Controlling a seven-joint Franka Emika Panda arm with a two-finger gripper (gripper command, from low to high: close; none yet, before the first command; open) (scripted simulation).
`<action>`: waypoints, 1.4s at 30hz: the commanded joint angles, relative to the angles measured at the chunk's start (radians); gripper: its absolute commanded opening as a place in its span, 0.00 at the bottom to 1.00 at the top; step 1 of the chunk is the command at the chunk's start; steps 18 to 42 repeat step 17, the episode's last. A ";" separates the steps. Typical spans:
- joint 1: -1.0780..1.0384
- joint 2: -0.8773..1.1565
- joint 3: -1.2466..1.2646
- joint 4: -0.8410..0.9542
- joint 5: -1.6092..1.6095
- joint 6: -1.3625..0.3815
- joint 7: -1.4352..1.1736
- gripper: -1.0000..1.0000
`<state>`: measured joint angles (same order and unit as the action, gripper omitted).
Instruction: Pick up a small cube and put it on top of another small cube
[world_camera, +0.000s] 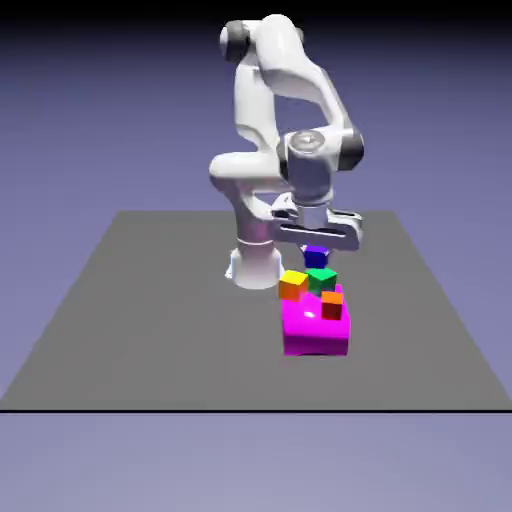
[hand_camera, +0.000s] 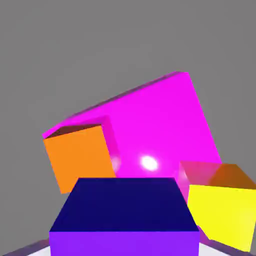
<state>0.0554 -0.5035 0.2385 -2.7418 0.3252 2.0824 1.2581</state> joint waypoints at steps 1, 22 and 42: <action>-0.003 -0.036 -0.003 -0.025 -0.004 -0.010 -0.004 0.00; -0.017 -0.057 0.030 -0.195 -0.011 0.147 -0.035 1.00; -0.017 -0.057 0.030 -0.195 -0.011 0.147 -0.035 1.00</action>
